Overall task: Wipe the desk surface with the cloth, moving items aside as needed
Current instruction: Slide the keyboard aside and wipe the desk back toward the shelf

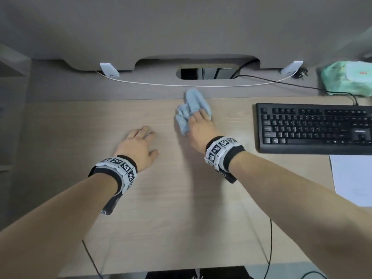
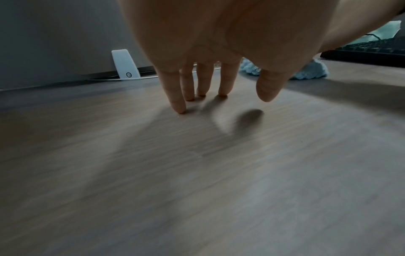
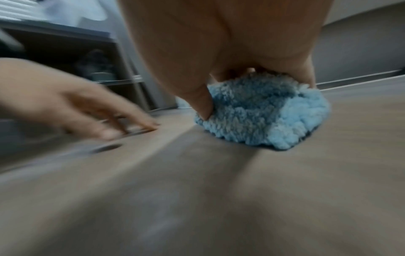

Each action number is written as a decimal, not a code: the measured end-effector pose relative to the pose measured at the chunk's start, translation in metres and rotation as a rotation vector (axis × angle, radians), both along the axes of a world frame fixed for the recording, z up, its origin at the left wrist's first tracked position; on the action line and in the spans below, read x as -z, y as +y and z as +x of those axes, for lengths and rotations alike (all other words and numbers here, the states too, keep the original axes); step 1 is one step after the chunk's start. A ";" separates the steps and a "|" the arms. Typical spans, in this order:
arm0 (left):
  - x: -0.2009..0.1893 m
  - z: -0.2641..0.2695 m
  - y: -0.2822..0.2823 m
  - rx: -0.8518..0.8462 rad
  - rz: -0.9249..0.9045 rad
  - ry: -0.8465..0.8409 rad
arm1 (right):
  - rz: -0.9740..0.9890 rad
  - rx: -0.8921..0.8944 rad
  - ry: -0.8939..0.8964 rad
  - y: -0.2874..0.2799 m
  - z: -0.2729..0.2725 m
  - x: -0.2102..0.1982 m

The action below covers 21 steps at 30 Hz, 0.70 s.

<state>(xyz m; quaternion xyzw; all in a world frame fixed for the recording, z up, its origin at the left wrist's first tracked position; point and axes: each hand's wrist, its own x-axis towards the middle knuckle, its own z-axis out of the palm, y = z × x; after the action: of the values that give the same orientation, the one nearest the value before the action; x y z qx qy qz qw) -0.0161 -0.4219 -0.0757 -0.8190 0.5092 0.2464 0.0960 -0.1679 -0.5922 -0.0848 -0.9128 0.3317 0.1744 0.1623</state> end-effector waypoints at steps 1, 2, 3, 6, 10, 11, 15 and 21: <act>0.000 0.001 0.000 0.000 -0.002 0.001 | 0.021 -0.036 -0.023 0.007 -0.008 -0.003; -0.001 0.001 0.000 -0.003 -0.005 0.005 | 0.042 -0.017 -0.040 0.005 -0.018 -0.004; -0.001 0.001 -0.001 -0.004 -0.009 0.008 | 0.049 0.043 -0.040 -0.006 -0.030 -0.008; -0.003 0.000 -0.001 -0.013 -0.015 -0.004 | -0.027 0.220 0.002 -0.060 -0.059 -0.010; -0.002 -0.005 0.002 -0.063 -0.026 0.003 | -0.062 0.295 0.073 -0.105 -0.044 -0.007; -0.001 -0.007 0.001 -0.072 -0.027 0.003 | -0.059 0.289 0.104 -0.103 -0.033 -0.006; -0.003 -0.011 -0.003 -0.099 -0.019 -0.006 | 0.002 0.058 0.009 -0.051 0.001 -0.003; -0.003 -0.007 -0.005 -0.140 -0.028 0.052 | -0.017 0.131 -0.070 -0.087 -0.029 0.009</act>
<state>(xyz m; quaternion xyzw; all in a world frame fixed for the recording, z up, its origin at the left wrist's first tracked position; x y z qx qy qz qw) -0.0231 -0.4273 -0.0723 -0.8472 0.4564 0.2666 0.0537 -0.1967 -0.6790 -0.0935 -0.8960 0.3863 0.1289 0.1771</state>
